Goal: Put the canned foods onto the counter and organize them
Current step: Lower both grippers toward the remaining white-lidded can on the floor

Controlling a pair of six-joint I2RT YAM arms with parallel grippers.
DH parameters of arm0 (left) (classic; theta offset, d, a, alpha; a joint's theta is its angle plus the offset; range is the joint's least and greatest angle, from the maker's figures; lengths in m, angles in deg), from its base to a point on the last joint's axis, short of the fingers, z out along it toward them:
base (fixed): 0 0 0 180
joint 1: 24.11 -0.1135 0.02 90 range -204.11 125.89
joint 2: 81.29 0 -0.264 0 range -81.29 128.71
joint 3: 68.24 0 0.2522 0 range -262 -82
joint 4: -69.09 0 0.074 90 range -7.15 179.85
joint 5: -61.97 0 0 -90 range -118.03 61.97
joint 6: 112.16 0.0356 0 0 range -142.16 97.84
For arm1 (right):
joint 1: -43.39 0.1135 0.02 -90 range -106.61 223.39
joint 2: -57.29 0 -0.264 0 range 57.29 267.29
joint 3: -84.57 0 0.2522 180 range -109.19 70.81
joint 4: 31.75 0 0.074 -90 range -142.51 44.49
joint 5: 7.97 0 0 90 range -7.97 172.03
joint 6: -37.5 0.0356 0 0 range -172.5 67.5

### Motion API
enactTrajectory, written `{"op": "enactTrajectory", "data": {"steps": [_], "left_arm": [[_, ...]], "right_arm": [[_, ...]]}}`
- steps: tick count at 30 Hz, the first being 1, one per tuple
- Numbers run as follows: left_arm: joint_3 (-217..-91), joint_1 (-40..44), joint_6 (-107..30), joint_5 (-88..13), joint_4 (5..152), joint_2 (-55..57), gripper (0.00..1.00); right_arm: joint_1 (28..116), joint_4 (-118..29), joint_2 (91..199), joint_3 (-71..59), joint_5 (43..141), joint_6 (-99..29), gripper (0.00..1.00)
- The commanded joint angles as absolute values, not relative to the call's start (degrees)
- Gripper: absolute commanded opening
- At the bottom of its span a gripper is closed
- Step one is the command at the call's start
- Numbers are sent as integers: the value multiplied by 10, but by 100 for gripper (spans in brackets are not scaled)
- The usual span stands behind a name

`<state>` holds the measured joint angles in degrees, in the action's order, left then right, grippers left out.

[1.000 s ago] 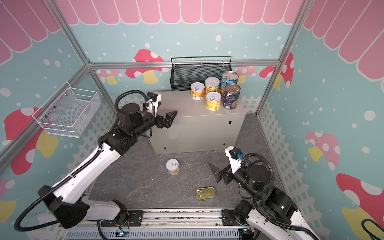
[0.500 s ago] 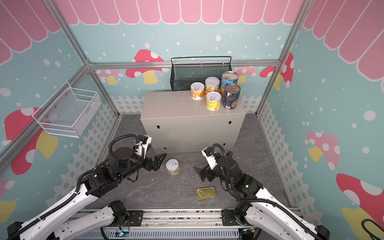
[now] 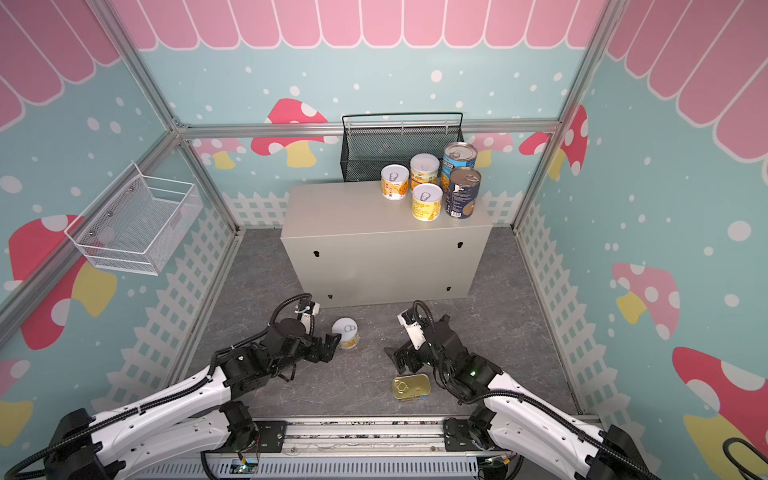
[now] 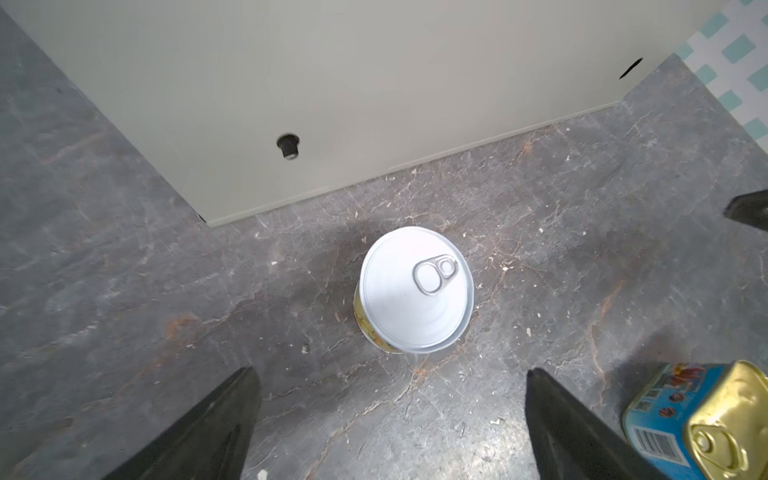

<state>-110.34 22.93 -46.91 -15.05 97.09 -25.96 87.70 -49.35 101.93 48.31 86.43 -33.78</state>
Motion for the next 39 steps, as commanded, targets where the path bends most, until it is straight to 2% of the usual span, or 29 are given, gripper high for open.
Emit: {"op": "enactTrajectory", "data": {"steps": [1, 10, 20, 33, 39], "left_arm": [[-1076, 233, -504, -173, 871, -225, 99], [-1035, 234, -478, -193, 687, -92, 98], [-1068, 234, -448, -172, 616, 11, 91], [-1055, 234, -428, -150, 568, 20, 74], [-1054, 234, -420, -148, 591, -22, 71]], "right_arm": [[879, -447, 1005, 502, 879, -325, 99], [880, -444, 1019, 499, 877, -331, 99], [879, -447, 1027, 490, 917, -345, 99], [880, -450, 1042, 474, 928, -352, 99], [879, -464, 1041, 458, 931, -354, 99]]}}
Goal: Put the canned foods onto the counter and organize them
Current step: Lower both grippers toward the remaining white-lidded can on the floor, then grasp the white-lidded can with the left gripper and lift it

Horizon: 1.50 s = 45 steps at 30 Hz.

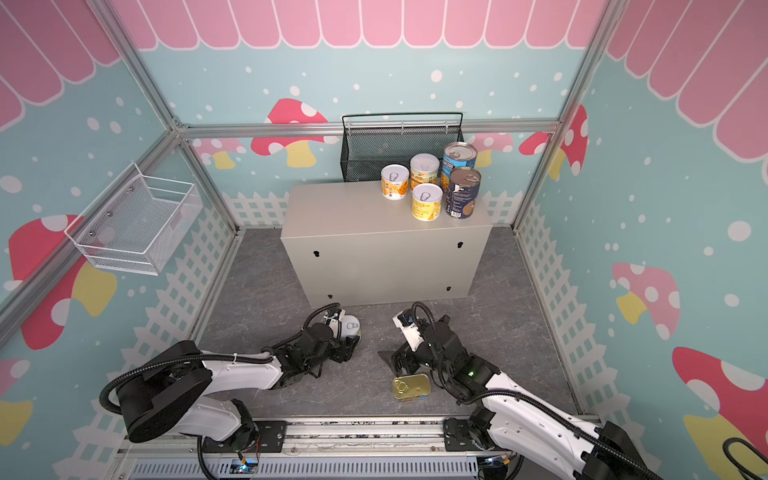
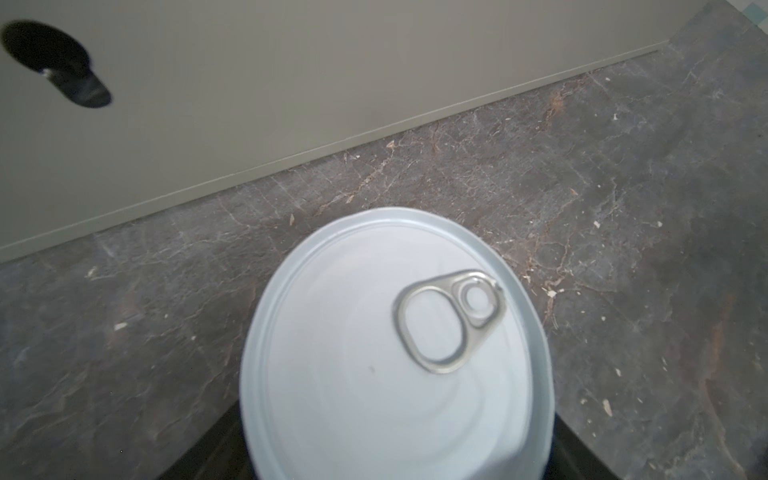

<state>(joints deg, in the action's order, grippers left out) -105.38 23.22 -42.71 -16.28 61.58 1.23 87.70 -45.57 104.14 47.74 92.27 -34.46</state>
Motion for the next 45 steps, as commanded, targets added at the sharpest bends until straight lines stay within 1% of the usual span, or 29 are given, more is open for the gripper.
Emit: {"op": "enactTrajectory", "data": {"steps": [1, 9, 14, 19, 27, 30, 37, 45], "left_arm": [[-1053, 234, -418, -148, 596, -33, 71], [-1055, 234, -402, -146, 661, -132, 67], [-1065, 234, -393, -155, 721, -215, 67], [-1097, 235, -369, -169, 809, -298, 67], [-1172, 236, -346, -191, 908, -376, 66], [-1219, 237, -336, -201, 937, -381, 66], [-1332, 240, -301, -220, 989, -347, 65], [-1455, 241, -239, -222, 1003, -270, 66]], "right_arm": [[879, -467, 1041, 455, 931, -354, 99], [879, -495, 1042, 424, 925, -364, 99], [879, -516, 1042, 396, 922, -370, 99], [879, -543, 1036, 361, 925, -383, 99], [879, -610, 1037, 284, 911, -420, 99], [879, -625, 1033, 264, 898, -427, 99], [879, -639, 1021, 256, 866, -420, 99], [879, -653, 1000, 259, 860, -421, 99]]}}
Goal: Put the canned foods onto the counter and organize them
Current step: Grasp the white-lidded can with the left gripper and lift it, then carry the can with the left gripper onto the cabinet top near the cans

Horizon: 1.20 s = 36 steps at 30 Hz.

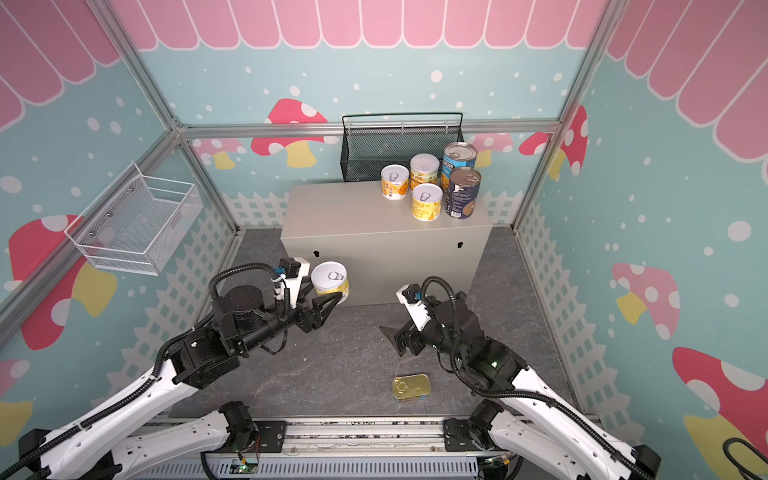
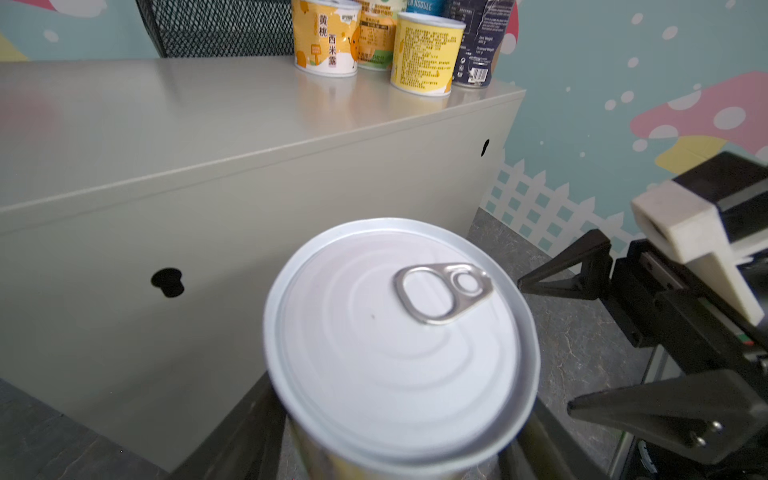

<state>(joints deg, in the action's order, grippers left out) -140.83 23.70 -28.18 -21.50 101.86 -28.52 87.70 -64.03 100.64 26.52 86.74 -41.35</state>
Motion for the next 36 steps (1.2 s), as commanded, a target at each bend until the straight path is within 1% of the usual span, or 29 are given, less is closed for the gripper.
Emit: {"op": "enactTrajectory", "data": {"steps": [1, 9, 15, 24, 36], "left_arm": [[-1467, 240, -233, -220, 1001, -259, 65], [-1575, 234, -190, -223, 954, -139, 65], [-1665, 205, -184, -261, 925, -44, 65], [-1808, 166, -192, -318, 925, 96, 65], [-1927, 134, -219, -344, 933, 218, 65]], "right_arm": [[879, -654, 999, 259, 860, -420, 99], [879, -668, 970, 256, 843, -407, 99], [879, -732, 974, 232, 786, -398, 98], [879, -759, 937, 228, 734, -384, 99], [879, -776, 926, 212, 698, -395, 99]]}}
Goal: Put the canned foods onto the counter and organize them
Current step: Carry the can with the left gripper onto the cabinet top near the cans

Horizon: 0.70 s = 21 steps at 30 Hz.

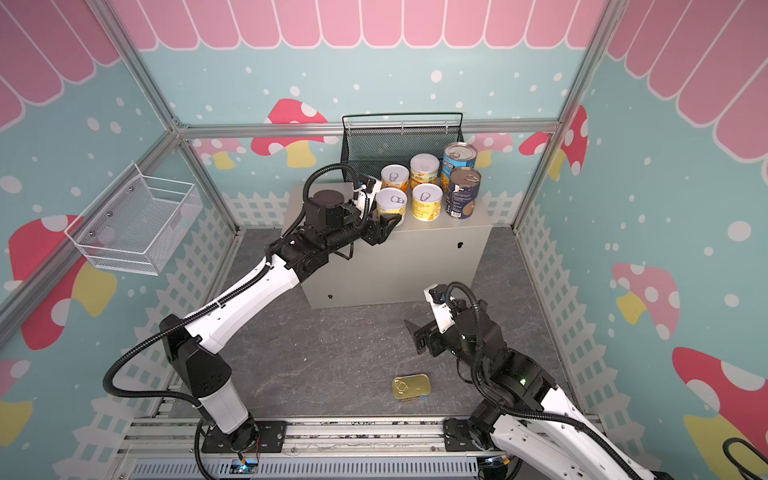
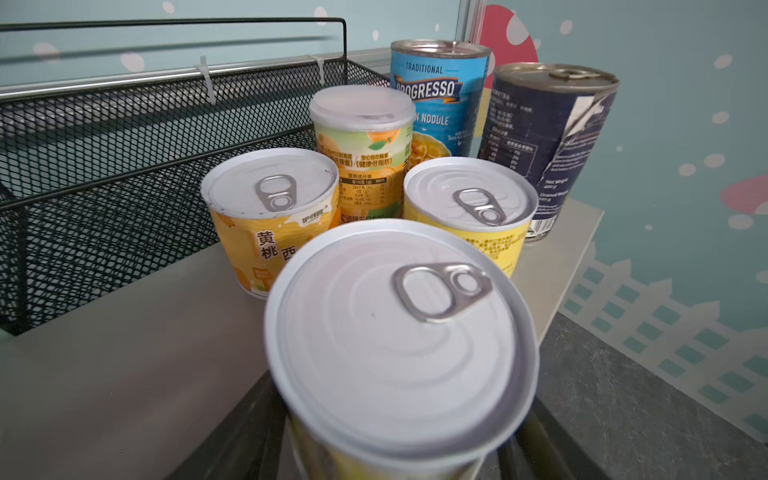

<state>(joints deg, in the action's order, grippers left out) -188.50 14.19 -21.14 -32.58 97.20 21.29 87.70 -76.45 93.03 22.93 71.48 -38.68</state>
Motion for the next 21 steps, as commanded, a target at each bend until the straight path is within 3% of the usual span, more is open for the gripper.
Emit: {"op": "enactTrajectory", "data": {"steps": [1, 21], "left_arm": [[-1935, 132, -221, -346, 935, 224, 65], [-1966, 118, -242, -368, 947, 269, 67]], "right_arm": [[879, -776, 926, 210, 697, -397, 99], [879, -775, 910, 215, 699, -395, 99]]}}
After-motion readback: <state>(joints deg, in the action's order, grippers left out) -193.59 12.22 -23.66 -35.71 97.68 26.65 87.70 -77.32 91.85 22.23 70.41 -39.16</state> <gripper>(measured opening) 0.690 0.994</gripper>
